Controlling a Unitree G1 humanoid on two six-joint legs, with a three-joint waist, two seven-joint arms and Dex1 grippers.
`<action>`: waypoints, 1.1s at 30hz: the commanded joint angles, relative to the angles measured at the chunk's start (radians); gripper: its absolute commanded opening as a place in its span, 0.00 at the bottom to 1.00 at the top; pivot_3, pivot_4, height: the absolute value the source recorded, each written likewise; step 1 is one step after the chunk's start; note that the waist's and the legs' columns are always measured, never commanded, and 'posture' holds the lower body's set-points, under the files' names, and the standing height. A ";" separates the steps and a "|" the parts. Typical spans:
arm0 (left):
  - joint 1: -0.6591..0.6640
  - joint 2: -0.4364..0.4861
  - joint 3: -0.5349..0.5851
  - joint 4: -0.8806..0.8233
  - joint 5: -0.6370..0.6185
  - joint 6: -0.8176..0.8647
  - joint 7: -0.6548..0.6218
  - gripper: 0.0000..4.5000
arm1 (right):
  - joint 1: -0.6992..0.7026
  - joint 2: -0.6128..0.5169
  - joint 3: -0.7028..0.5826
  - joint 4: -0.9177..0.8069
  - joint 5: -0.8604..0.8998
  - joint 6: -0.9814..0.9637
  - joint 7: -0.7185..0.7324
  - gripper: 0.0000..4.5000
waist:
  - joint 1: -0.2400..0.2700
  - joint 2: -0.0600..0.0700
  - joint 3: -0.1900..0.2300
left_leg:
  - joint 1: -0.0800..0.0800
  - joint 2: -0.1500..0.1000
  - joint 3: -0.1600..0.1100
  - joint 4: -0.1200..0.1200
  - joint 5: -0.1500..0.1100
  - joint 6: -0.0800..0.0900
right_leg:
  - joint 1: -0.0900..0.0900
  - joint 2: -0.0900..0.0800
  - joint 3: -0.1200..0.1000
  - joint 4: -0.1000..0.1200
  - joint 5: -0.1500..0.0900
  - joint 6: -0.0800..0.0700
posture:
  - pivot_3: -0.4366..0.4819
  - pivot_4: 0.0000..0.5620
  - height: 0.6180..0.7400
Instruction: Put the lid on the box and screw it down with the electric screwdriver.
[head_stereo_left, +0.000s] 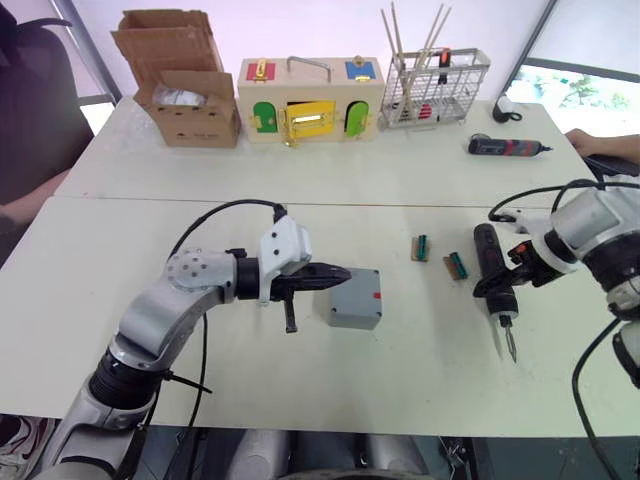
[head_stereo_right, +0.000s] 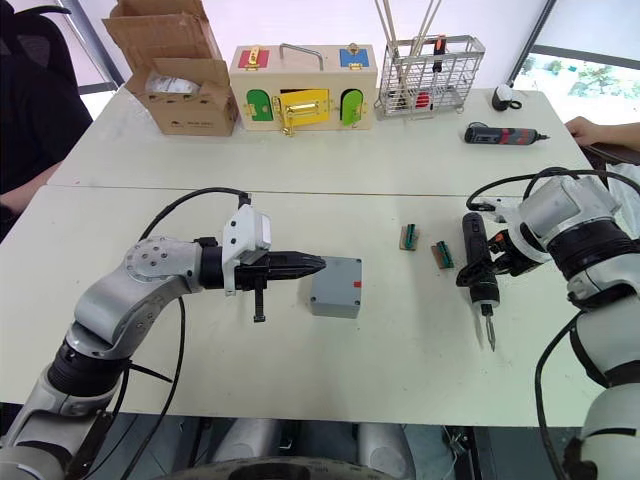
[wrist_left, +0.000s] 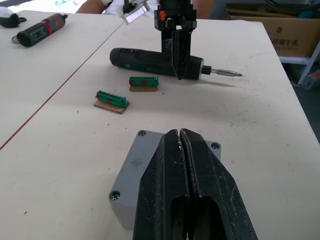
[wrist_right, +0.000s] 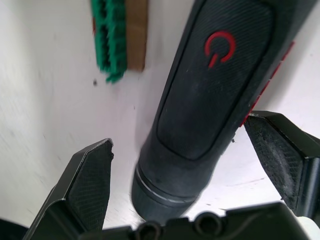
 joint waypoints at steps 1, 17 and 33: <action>-0.001 0.002 0.000 -0.010 0.003 -0.023 -0.004 0.00 | 0.110 -0.029 0.019 -0.136 0.011 0.057 -0.065 1.00 | 0.002 -0.001 -0.001 | 0.000 0.000 0.000 0.000 0.000 0.000 | 0.000 0.000 0.000 0.000 0.000 0.000 | 0.48 0.27 1.00; -0.019 -0.012 -0.028 0.028 0.023 -0.032 -0.012 0.00 | 0.435 -0.172 -0.195 -0.492 0.107 0.025 -0.258 0.45 | 0.039 -0.010 -0.006 | 0.001 -0.003 -0.005 0.000 -0.003 0.005 | 0.007 -0.002 -0.003 -0.005 0.000 0.000 | 0.48 0.27 1.00; -0.013 0.000 -0.017 0.010 0.011 -0.016 -0.010 0.00 | 0.247 -0.051 -0.131 -0.139 0.030 -0.125 -0.187 0.81 | -0.004 -0.015 -0.009 | 0.013 -0.002 -0.005 -0.002 -0.004 0.007 | 0.016 -0.002 -0.003 -0.011 0.000 0.000 | 0.48 0.27 1.00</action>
